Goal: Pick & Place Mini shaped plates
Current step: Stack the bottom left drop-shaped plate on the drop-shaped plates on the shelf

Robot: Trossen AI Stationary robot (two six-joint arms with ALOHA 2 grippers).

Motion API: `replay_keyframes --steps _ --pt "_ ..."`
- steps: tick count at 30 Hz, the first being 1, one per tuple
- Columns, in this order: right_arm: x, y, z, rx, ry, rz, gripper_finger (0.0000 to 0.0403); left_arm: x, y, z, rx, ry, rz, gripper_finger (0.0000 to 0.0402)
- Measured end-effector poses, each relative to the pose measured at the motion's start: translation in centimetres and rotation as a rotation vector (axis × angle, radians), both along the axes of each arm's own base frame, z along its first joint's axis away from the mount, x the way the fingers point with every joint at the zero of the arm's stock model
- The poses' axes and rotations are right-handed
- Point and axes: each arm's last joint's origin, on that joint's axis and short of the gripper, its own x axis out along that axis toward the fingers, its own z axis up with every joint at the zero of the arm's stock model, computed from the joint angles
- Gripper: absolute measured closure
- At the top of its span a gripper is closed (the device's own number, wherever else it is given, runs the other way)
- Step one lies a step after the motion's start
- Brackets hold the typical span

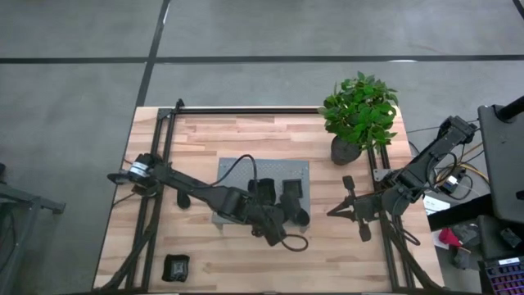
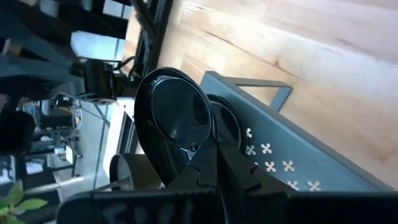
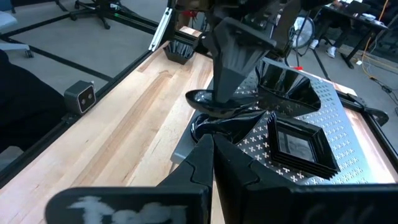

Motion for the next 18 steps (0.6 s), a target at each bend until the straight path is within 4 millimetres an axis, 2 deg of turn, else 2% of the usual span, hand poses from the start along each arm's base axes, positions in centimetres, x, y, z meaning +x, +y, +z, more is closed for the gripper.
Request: replay_keyframes --steps 18 --pt "0.00 0.00 0.00 0.000 0.000 0.000 0.0394 0.51 0.01 -0.82 0.013 -0.012 0.086 0.0354"
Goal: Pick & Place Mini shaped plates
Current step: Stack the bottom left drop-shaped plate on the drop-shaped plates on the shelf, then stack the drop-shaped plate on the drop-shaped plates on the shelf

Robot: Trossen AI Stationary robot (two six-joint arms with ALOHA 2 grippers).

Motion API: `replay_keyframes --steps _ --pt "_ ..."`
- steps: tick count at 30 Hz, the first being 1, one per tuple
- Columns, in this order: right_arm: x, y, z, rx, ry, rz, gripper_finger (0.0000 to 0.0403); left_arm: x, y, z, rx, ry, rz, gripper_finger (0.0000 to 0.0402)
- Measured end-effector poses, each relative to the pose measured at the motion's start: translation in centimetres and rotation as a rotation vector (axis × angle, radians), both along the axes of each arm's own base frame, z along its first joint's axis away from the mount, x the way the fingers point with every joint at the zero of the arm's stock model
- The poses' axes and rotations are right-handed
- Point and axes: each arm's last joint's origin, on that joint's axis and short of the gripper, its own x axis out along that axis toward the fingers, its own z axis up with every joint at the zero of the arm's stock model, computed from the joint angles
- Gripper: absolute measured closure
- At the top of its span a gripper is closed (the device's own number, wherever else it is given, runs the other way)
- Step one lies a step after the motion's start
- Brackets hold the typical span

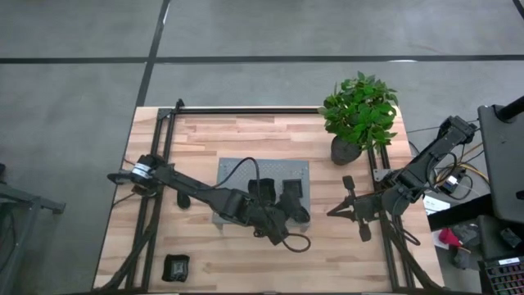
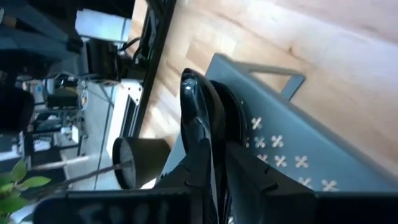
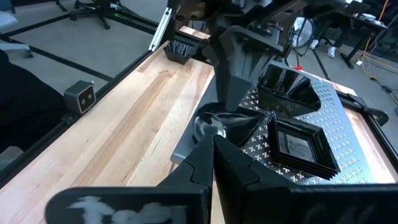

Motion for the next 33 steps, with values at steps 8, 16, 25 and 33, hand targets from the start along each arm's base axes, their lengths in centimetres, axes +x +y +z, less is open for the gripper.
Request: replay_keyframes --steps 8,16,25,33 --pt "0.0 0.0 0.0 0.000 0.000 0.000 0.0394 0.0 0.1 0.0 0.035 -0.009 0.035 0.0349" --pt "0.0 0.0 0.0 0.000 0.000 0.000 0.0394 -0.4 0.0 -0.3 0.087 0.025 0.063 0.0348" --pt "0.0 0.0 0.0 0.000 0.000 0.000 0.0394 -2.3 -2.5 0.4 0.098 -0.009 0.122 0.0348" --pt "0.0 0.0 0.0 0.000 0.000 0.000 0.0394 -6.5 -6.4 2.1 -0.037 -0.077 0.238 0.0348"
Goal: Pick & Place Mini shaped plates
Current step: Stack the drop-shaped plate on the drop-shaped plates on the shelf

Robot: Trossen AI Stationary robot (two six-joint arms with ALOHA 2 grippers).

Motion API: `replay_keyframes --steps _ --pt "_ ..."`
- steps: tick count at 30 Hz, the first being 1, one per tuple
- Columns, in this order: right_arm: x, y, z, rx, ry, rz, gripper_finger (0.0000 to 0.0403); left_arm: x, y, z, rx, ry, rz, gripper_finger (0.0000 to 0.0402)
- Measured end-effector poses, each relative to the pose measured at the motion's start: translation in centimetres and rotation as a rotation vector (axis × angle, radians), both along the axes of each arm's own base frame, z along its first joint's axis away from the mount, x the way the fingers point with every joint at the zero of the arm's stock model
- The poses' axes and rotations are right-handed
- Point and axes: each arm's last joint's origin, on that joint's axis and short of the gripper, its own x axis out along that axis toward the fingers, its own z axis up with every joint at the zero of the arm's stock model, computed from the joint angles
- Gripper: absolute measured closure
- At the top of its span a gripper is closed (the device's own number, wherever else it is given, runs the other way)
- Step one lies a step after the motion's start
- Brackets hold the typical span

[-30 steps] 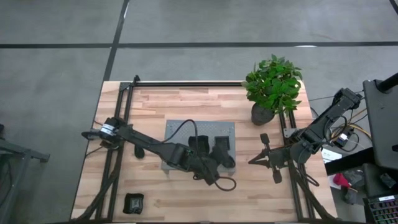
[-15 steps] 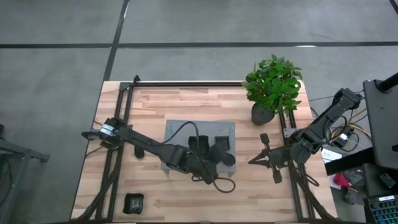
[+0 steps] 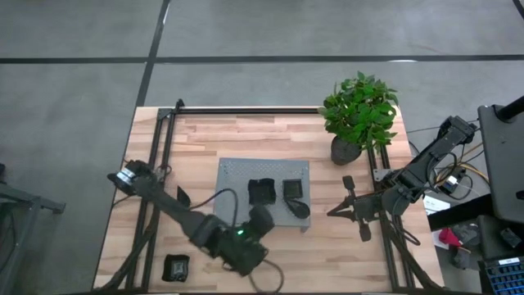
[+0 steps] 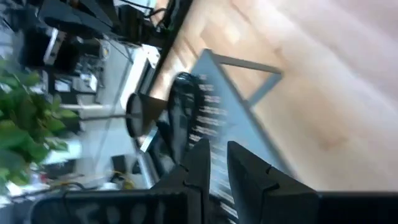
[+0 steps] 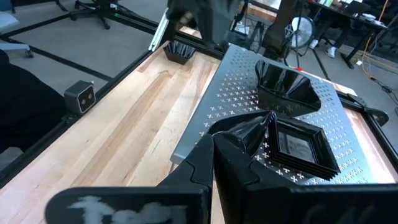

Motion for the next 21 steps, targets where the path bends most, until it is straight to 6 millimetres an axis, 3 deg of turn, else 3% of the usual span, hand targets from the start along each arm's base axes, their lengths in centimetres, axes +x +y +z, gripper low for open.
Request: replay_keyframes --steps 11,21 --pt "0.0 0.0 0.0 0.000 0.000 0.000 0.0394 -6.4 -2.9 0.0 -0.139 0.053 0.165 0.0348" --pt "0.0 0.0 0.0 0.000 0.001 0.000 0.0394 -11.6 -2.7 -0.4 -0.145 0.178 0.386 0.0348"
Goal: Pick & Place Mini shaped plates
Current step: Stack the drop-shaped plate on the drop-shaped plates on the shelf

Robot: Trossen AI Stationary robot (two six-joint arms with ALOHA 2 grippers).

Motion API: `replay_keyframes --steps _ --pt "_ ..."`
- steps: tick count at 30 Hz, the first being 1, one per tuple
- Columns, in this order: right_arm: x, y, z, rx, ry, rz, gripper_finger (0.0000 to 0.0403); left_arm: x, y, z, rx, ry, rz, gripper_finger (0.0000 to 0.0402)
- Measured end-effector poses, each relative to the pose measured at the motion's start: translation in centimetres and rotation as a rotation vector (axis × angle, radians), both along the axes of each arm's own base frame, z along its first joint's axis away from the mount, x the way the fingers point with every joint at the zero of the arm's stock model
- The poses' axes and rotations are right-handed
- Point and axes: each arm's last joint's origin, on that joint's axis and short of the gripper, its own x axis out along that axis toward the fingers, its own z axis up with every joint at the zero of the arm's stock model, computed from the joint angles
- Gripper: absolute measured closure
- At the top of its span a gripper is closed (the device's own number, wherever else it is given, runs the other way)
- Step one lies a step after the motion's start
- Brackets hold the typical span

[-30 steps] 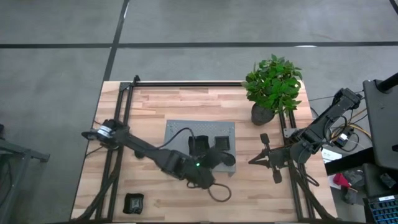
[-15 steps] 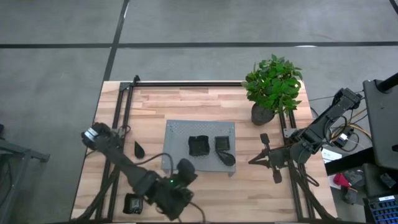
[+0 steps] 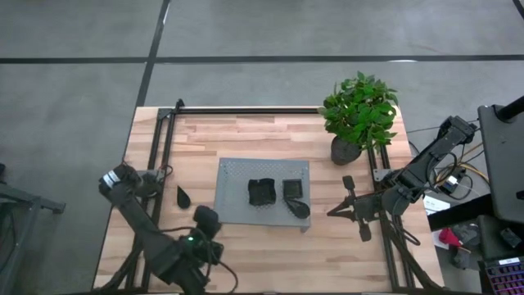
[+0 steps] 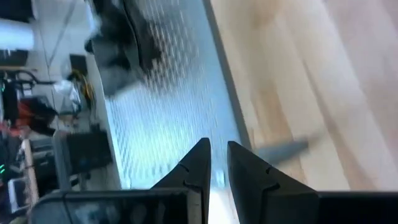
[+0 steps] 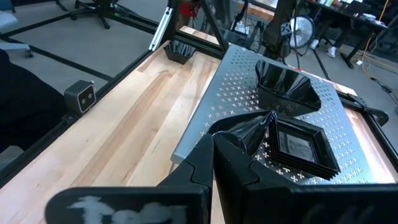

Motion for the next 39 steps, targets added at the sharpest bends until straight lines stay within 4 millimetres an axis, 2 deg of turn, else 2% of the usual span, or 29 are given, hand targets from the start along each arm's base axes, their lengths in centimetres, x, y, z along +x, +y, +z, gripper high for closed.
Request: replay_keyframes --steps 7,16,22,27,32,39 --pt "0.0 0.0 0.0 0.000 0.000 0.000 0.0394 -2.0 0.1 -1.0 -0.027 0.108 0.015 0.0348" --pt "0.0 0.0 0.0 0.000 0.000 0.000 0.0394 -5.2 1.3 -4.6 -0.058 0.201 0.156 0.0349" --pt "0.0 0.0 0.0 0.000 0.000 0.000 0.0394 -7.9 3.8 -7.4 0.036 0.240 0.190 0.0349" --pt "0.0 0.0 0.0 0.000 -0.001 0.000 0.0394 -9.6 5.7 -10.0 0.001 0.342 0.236 0.0349" --pt "0.0 0.0 0.0 0.000 0.000 0.000 0.0394 -10.3 6.7 -12.0 -0.065 0.344 0.265 0.0349" --pt "0.0 0.0 0.0 0.000 -0.001 0.000 0.0394 -10.9 7.9 -14.1 -0.011 0.395 0.249 0.0349"
